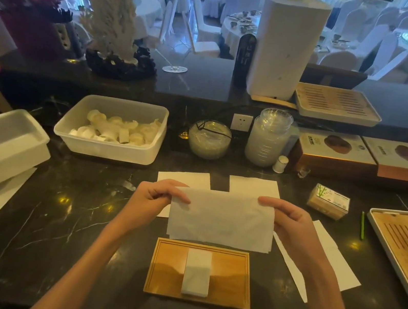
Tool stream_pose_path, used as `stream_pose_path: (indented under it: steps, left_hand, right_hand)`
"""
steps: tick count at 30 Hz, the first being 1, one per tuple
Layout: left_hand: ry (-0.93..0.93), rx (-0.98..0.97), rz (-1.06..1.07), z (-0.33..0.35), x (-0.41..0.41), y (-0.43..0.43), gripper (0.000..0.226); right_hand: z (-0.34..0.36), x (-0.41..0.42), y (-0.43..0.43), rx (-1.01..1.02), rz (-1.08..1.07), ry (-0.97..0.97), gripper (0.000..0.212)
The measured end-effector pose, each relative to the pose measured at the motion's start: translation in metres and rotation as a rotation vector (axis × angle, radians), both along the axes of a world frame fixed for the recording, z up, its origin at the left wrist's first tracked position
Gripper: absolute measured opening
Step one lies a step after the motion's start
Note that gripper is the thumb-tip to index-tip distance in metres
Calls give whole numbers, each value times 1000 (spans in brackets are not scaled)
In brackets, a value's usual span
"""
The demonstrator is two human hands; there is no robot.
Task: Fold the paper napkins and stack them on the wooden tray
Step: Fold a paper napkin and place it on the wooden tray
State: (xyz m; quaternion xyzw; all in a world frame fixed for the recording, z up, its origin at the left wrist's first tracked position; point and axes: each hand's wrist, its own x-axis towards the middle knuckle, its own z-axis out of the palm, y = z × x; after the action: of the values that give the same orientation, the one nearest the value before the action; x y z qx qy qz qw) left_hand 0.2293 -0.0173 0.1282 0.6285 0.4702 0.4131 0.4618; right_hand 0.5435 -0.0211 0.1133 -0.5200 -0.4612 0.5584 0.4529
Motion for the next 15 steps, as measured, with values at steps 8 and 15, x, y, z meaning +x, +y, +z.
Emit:
stream_pose_path:
  steps: [8,15]
  left_hand:
    - [98,41,-78,13,-9,-1,46]
    - [168,47,-159,14,-22,2,51]
  right_hand:
    - [21,-6,11,70,56,-87,22]
    - [33,-8,16,161,71,-173,44]
